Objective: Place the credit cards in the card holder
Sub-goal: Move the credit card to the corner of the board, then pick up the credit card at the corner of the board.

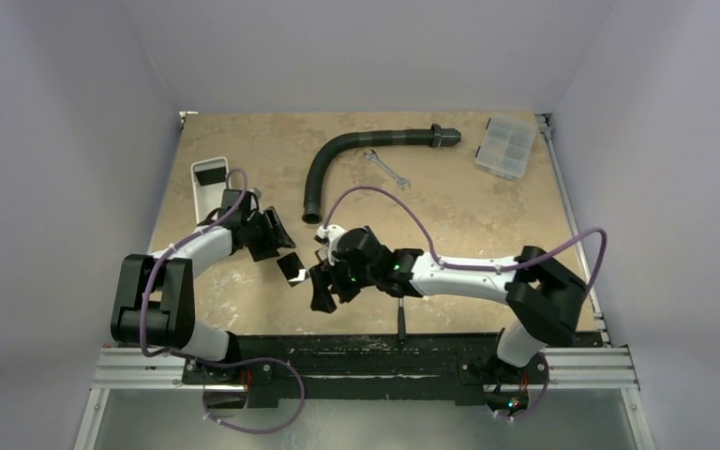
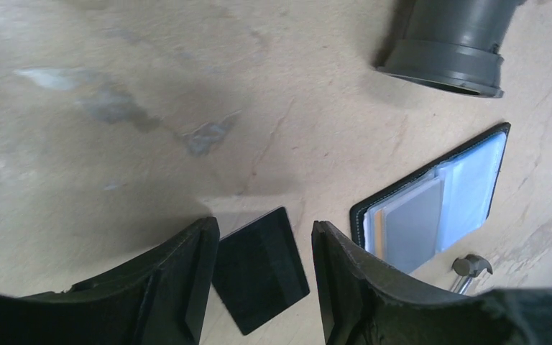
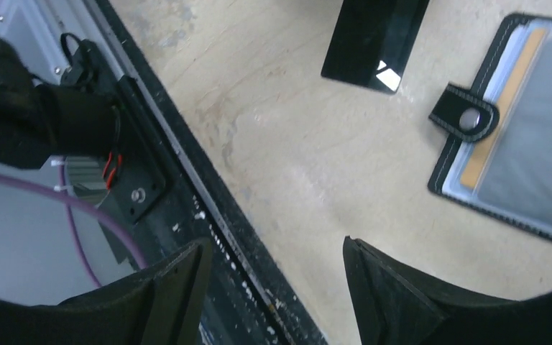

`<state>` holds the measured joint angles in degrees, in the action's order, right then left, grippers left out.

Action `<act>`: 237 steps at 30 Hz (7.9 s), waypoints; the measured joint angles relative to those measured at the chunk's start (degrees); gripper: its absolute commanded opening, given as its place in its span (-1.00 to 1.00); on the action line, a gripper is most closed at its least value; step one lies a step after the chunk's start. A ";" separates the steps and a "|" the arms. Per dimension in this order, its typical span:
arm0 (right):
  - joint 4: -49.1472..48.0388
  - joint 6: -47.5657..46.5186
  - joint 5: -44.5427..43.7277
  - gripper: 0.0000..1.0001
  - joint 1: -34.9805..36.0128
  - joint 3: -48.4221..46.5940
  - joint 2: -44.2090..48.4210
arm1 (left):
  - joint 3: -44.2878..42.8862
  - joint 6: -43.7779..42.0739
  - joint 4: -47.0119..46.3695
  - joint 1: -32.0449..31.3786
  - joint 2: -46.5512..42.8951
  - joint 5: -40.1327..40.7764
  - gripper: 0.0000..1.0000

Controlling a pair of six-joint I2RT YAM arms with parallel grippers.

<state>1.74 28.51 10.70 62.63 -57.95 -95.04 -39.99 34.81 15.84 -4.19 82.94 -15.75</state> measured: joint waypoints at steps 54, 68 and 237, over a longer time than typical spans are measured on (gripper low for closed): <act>-33.55 -48.76 -6.45 0.73 12.76 18.53 1.88 | 11.23 10.60 3.26 -13.60 -13.22 -0.24 0.09; -37.53 -46.97 -5.66 0.70 16.85 15.54 -4.33 | 9.31 12.13 11.58 -13.62 -16.06 4.20 0.11; -43.71 -53.81 -14.29 0.02 18.78 11.61 -15.93 | 8.98 15.65 13.66 -24.35 -15.15 11.50 0.12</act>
<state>-41.98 -25.30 -3.60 81.41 -46.35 -110.98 -31.00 50.46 29.50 -28.53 67.79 -4.25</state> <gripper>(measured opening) 0.546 0.561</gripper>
